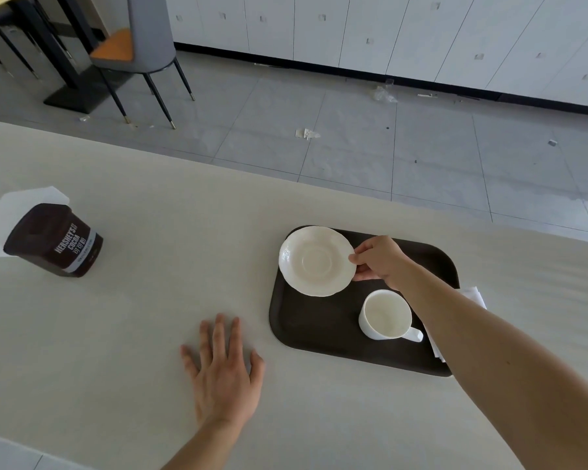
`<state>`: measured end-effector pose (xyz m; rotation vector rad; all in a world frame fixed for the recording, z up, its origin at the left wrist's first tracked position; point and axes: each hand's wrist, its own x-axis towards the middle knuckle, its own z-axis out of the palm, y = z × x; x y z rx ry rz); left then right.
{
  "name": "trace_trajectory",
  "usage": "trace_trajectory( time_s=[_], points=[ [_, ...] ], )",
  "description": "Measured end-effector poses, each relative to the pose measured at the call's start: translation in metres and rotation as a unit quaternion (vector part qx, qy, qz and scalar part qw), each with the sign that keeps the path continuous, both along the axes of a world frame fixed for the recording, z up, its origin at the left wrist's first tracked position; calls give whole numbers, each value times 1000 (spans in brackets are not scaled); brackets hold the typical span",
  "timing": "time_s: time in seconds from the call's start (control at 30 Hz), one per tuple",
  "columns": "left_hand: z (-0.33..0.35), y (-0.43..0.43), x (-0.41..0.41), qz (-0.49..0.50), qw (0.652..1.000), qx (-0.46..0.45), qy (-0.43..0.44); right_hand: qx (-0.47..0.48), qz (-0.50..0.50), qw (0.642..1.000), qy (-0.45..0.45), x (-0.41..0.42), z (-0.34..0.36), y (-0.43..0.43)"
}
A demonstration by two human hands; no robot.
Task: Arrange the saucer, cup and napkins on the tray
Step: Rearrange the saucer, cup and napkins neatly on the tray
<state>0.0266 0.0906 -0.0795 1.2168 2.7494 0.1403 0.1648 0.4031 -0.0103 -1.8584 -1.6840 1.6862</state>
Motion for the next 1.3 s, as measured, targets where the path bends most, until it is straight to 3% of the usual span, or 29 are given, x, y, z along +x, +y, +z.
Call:
trace_trajectory(
  time_s=[0.5, 0.73, 0.83, 1.0, 1.17, 1.3],
  points=[
    [2, 0, 0, 1, 1000, -9, -5, -78, -28, 995, 59, 5, 3, -4],
    [4, 0, 1, 2, 1000, -3, -4, -65, -17, 996, 66, 9, 5, -5],
    [4, 0, 1, 3, 1000, -4, -7, -13, -6, 999, 48, 18, 10, -7],
    [4, 0, 1, 2, 1000, 2, -8, 159, 14, 987, 8, 63, 28, -19],
    [0, -1, 0, 0, 1000, 10, -3, 212, 71, 972, -76, 117, 39, -57],
    [0, 0, 1, 1, 1000, 15, 0, 308, 174, 920, -168, 137, 41, -84]
  ],
)
